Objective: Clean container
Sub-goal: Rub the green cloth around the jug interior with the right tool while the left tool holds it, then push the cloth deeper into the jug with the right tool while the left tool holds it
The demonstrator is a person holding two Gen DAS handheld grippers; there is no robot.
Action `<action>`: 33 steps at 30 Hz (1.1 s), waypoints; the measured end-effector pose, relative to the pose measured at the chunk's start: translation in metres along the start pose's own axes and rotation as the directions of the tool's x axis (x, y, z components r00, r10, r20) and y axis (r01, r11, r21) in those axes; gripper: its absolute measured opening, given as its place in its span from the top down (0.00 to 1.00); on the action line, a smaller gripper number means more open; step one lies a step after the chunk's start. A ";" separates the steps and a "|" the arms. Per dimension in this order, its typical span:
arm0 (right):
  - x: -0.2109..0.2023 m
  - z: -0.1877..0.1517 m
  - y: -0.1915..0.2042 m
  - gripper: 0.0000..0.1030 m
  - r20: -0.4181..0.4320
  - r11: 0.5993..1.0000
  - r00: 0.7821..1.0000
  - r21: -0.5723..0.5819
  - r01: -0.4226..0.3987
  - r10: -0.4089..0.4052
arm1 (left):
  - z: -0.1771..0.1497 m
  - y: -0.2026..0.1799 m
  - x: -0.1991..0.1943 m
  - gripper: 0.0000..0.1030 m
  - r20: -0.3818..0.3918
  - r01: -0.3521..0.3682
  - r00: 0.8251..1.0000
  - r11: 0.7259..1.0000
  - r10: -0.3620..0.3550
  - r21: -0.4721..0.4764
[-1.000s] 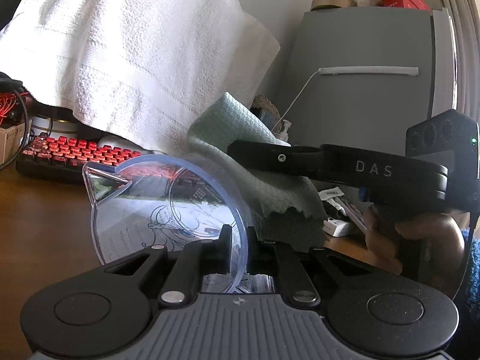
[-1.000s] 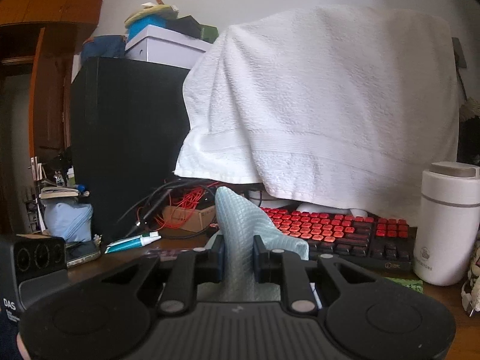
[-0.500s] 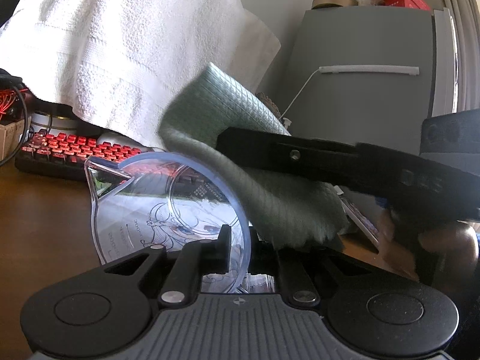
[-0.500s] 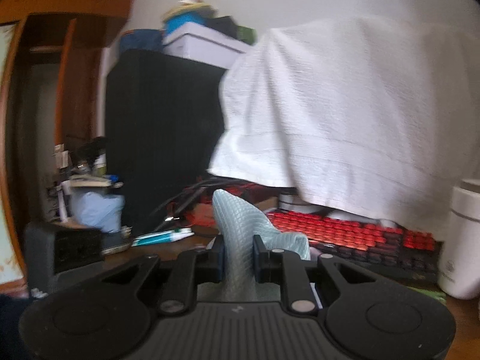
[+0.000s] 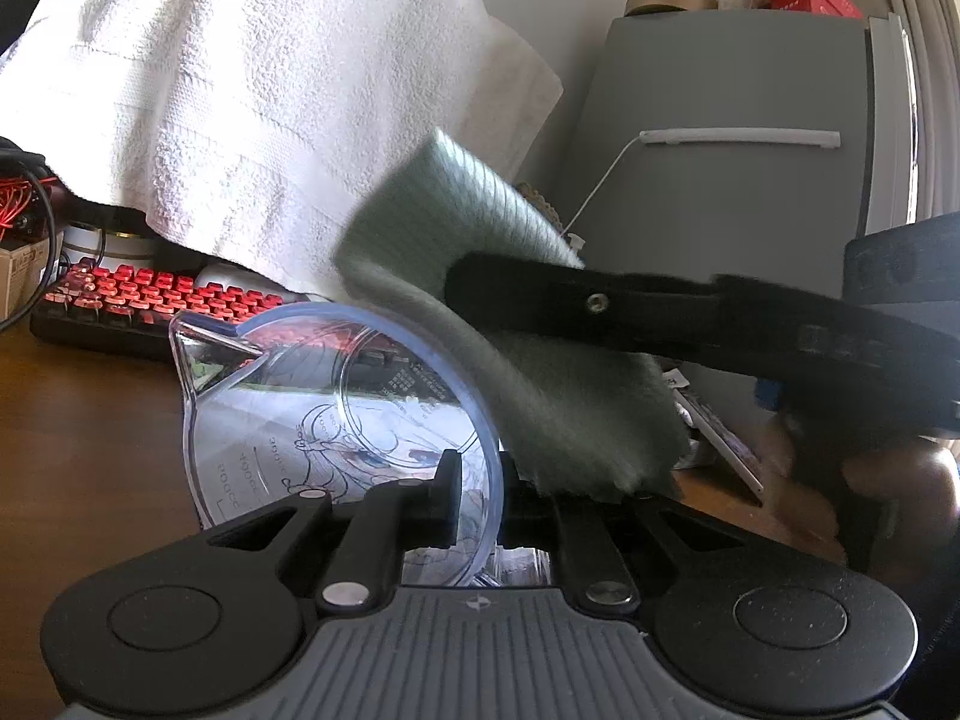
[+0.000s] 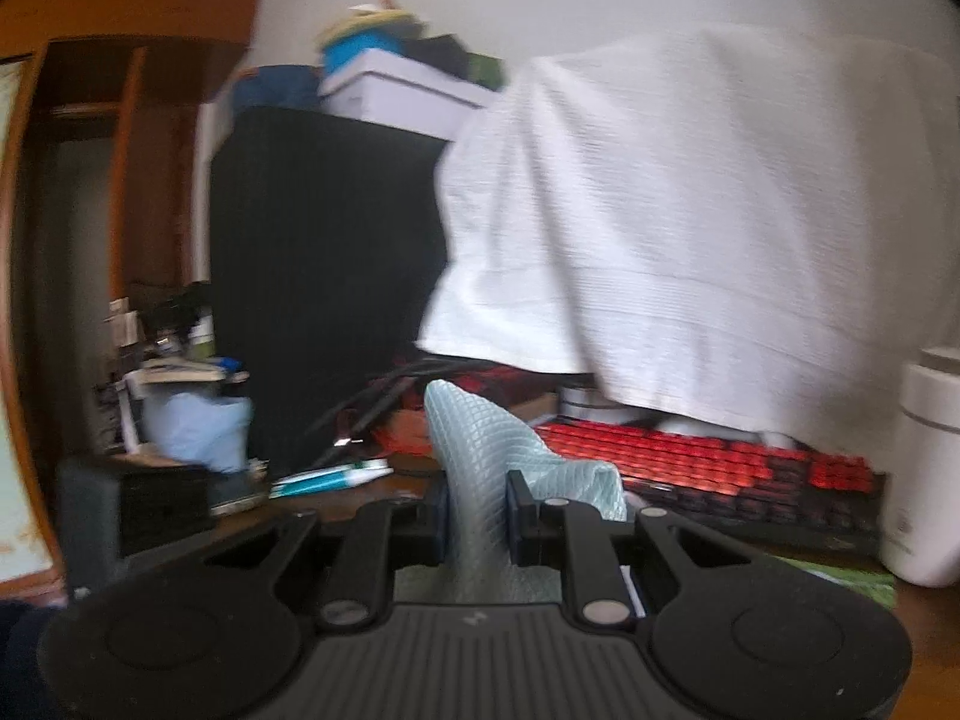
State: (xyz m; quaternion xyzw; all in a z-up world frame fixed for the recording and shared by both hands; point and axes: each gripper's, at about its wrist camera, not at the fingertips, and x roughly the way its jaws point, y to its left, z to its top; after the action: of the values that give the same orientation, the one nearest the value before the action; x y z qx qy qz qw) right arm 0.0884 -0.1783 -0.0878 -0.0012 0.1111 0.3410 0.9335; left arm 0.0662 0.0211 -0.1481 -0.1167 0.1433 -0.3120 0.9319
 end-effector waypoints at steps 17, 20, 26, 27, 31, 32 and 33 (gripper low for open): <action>0.002 -0.002 -0.008 0.83 -0.001 0.999 0.999 0.035 0.032 -0.032 | -0.001 0.001 0.002 0.90 -0.001 -0.004 1.000 1.000 0.005 0.005; 0.001 0.000 0.002 0.83 0.003 1.000 1.000 0.003 -0.022 0.022 | -0.001 0.001 0.002 0.90 -0.002 -0.006 1.000 1.000 0.006 0.006; -0.002 0.002 0.023 0.83 0.006 0.990 0.992 -0.067 -0.128 0.128 | 0.000 0.001 0.002 0.90 -0.003 -0.006 1.000 1.000 0.006 0.005; -0.002 0.003 0.026 0.83 0.004 0.988 0.991 -0.082 -0.133 0.134 | 0.000 0.001 0.002 0.90 -0.003 -0.006 1.000 1.000 0.006 0.004; 0.000 0.005 0.023 0.83 0.001 0.993 0.996 -0.081 -0.091 0.092 | 0.000 0.001 0.002 0.90 -0.003 -0.008 1.000 1.000 0.008 0.004; 0.001 0.005 0.019 0.83 0.001 0.995 0.997 -0.064 -0.078 0.078 | 0.000 0.001 0.002 0.90 -0.003 -0.008 1.000 1.000 0.008 0.004; 0.002 0.006 0.015 0.83 0.001 0.997 0.998 -0.046 -0.064 0.064 | 0.000 0.001 0.002 0.90 -0.003 -0.008 1.000 1.000 0.008 0.005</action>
State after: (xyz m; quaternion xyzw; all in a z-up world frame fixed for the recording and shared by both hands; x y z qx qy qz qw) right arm 0.0810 -0.1651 -0.0814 -0.0188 0.1021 0.3732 0.9219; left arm 0.0682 0.0200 -0.1490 -0.1135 0.1444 -0.3086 0.9333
